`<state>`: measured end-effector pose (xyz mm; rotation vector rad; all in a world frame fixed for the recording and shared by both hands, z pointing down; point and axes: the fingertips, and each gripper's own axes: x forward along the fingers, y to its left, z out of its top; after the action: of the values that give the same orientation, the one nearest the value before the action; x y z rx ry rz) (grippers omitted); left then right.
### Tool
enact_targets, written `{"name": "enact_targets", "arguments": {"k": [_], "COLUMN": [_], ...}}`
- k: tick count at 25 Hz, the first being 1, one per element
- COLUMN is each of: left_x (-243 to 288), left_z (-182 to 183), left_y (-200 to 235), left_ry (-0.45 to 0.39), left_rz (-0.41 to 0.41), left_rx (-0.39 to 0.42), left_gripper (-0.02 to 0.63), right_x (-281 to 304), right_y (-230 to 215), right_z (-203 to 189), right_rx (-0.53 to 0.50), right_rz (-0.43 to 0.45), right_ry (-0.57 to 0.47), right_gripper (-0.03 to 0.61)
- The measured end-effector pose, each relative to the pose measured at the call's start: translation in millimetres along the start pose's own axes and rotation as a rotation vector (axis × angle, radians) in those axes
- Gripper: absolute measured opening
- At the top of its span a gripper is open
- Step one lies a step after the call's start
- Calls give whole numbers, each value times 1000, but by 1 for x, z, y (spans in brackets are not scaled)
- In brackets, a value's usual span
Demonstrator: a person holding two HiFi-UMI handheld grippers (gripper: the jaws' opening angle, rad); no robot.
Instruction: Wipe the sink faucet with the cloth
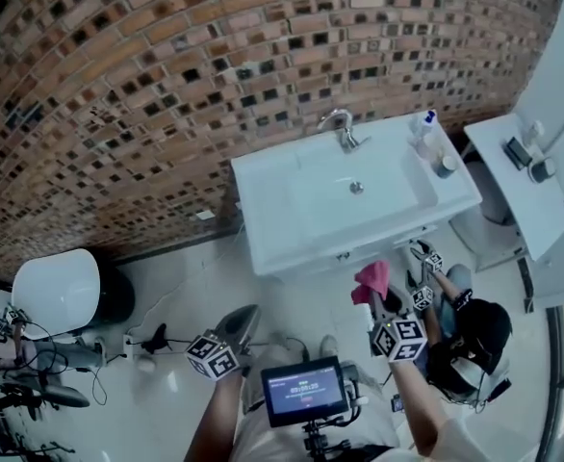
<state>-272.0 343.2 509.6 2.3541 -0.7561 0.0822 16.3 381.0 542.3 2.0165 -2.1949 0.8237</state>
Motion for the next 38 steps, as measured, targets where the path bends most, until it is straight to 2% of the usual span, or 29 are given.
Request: {"name": "enact_targets", "arguments": {"k": [5,10,14,20,24,35,38], "left_x": [-1,-16,-26,-48,-62,-54,-49], "left_z": [-3,-13,7,-13,15,14,14], "left_y": [-3,-4,8,19,37,42,40], "left_ry": [19,25,-4,18,-16,20,35], "left_rz": [7,13,18,3,6,-55,-72], "left_rx": [43,64,82,55,78,84,89], "left_gripper": [-6,-6,-6,-6,-6,-6,-6], "right_x": [-11,-31,-21,-35,-19,-43,-49], "right_y": [2,10,22,36,61,67,68], "right_z": [7,2,7,-3,16,12,14], "right_rx": [45,64,38,45,40,83,121], "right_rz": [11,7,18,-11,3,-7,24], "right_ry": [-39,-27,-37,-33,-71,-103,-126], "right_gripper": [74,74,74,74,74,69,67]}}
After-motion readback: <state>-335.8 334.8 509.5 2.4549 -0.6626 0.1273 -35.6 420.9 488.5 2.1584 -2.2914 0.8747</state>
